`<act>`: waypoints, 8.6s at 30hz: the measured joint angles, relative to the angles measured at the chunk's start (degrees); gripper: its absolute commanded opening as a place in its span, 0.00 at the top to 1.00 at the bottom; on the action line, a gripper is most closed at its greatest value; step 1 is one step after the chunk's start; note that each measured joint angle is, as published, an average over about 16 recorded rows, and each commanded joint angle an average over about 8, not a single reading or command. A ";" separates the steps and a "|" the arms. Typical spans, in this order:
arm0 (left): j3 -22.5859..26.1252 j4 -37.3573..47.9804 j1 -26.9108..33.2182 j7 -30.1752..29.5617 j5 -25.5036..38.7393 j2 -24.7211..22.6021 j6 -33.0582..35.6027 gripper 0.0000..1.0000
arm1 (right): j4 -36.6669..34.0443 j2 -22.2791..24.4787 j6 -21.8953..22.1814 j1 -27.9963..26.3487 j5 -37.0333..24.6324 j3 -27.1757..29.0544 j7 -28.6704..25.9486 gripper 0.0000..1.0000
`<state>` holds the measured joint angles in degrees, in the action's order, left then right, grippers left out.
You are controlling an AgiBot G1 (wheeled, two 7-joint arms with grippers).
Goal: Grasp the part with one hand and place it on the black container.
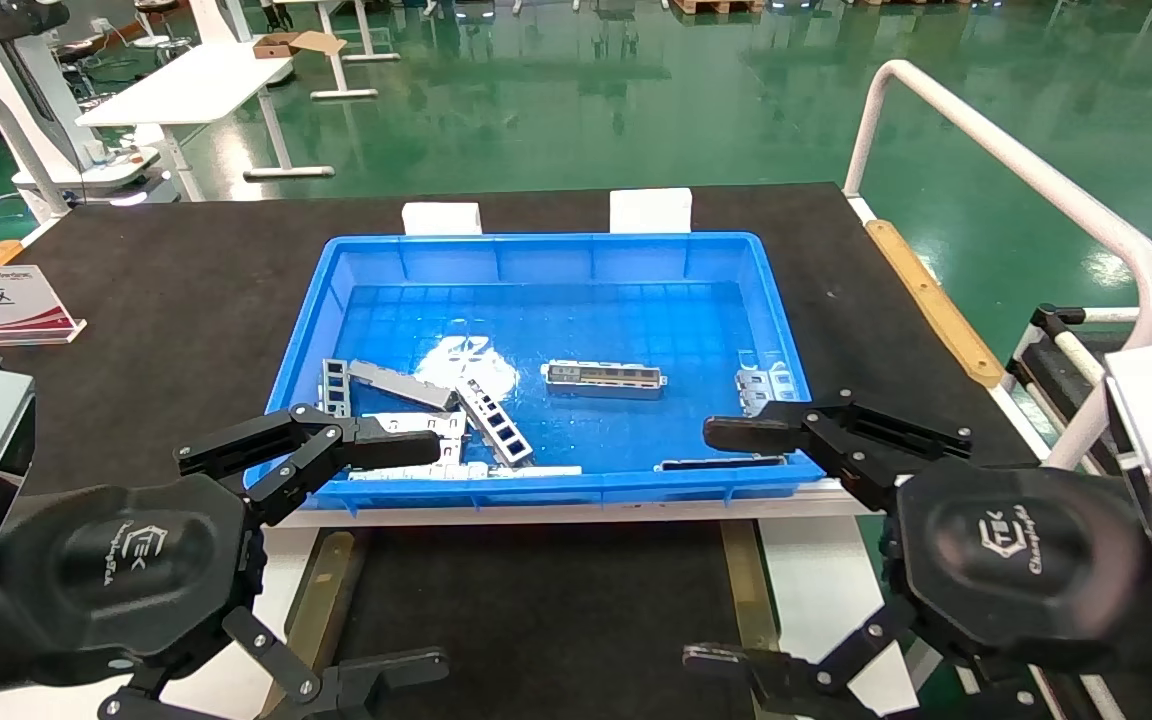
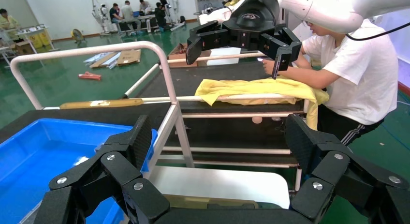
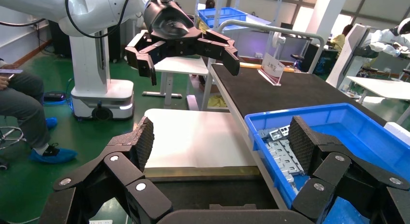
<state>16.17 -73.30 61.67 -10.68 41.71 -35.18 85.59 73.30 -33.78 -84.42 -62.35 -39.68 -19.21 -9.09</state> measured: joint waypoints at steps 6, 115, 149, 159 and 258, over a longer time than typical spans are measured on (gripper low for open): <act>0.05 0.00 0.04 0.00 0.10 -0.10 -0.13 0.00 | -0.01 0.00 0.00 0.00 0.00 0.00 0.00 0.00; 30.63 55.32 21.48 27.45 18.33 -43.22 -50.97 1.00 | -0.05 0.04 0.03 -0.06 0.10 -0.16 0.09 1.00; 41.11 51.92 23.99 25.88 5.42 -42.62 -53.70 1.00 | -0.05 0.06 0.05 -0.07 0.13 -0.20 0.11 1.00; 39.17 51.18 25.12 29.85 -0.26 -39.70 -40.32 1.00 | -0.05 0.07 0.05 -0.08 0.14 -0.22 0.12 1.00; 16.43 1.82 -37.64 28.26 -17.41 -39.46 -88.04 1.00 | -0.05 0.12 0.10 -0.11 0.22 -0.35 0.18 1.00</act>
<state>32.61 -71.48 24.03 17.57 24.30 -74.64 -2.45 73.25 -33.66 -84.32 -62.46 -39.45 -19.56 -8.91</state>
